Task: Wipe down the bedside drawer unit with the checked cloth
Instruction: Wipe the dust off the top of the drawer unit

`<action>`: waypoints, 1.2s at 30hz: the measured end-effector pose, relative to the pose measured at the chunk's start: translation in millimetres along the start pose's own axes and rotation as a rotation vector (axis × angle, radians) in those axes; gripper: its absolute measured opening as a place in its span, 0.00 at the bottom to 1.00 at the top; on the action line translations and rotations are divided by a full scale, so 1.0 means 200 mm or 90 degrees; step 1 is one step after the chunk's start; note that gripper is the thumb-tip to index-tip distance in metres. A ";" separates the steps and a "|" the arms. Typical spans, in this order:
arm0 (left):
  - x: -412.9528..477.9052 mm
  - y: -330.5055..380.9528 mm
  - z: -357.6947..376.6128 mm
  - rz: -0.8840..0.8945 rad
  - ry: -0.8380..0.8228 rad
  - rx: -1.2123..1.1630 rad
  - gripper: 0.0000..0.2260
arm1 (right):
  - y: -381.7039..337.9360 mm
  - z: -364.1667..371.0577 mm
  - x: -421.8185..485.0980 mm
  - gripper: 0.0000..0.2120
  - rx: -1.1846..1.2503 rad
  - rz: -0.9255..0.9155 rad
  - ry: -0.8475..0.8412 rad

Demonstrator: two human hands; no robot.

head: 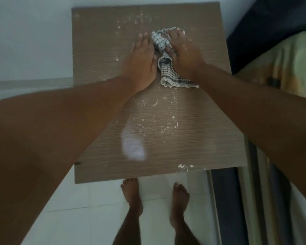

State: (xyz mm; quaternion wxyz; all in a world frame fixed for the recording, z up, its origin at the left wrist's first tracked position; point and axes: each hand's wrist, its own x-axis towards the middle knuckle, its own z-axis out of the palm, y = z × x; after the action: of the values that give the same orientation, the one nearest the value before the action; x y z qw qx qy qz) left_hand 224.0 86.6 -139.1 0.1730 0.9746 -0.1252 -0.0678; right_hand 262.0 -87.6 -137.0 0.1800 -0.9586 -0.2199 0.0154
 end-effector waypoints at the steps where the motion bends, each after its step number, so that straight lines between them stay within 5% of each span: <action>1: -0.03 0.01 0.00 -0.006 0.006 -0.002 0.26 | 0.00 0.01 -0.04 0.21 -0.002 -0.015 0.007; 23: -0.59 0.16 0.12 0.001 -0.041 0.152 0.26 | -0.24 0.15 -1.03 0.21 0.072 -0.071 0.004; 36: -0.67 0.15 0.13 -0.001 -0.048 0.119 0.26 | -0.34 0.24 -1.49 0.20 0.071 -0.095 -0.002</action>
State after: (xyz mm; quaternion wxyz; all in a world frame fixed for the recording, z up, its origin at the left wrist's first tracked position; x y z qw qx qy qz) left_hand 84.6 87.6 -141.3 0.0767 0.9833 -0.1365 -0.0924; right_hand -40.4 -140.7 -171.8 0.2333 -0.9280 -0.2900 0.0158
